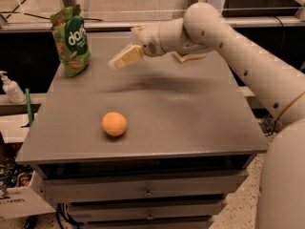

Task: Pick green rice chip bag

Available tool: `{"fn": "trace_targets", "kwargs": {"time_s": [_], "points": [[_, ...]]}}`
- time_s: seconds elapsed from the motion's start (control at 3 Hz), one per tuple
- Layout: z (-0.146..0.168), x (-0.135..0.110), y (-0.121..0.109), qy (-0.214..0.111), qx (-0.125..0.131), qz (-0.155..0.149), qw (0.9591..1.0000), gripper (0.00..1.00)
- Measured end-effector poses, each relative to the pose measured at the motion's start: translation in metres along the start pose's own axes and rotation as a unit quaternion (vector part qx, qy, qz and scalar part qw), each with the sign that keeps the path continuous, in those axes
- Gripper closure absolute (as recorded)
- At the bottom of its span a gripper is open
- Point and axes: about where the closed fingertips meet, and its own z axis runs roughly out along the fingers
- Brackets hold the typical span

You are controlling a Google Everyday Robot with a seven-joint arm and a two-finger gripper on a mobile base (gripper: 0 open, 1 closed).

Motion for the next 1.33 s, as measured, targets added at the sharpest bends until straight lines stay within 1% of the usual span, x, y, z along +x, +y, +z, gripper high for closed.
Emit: {"fn": "trace_targets", "kwargs": {"time_s": [0.33, 0.67, 1.0, 1.33], "points": [[0.044, -0.019, -0.009, -0.022, -0.011, 0.008, 0.9997, 0.0], [0.083, -0.035, -0.008, -0.039, -0.037, 0.016, 0.9984, 0.0], [0.116, -0.049, 0.002, -0.05, -0.065, 0.021, 0.9964, 0.0], [0.142, -0.06, 0.02, -0.062, -0.096, 0.025, 0.9931, 0.0]]}}
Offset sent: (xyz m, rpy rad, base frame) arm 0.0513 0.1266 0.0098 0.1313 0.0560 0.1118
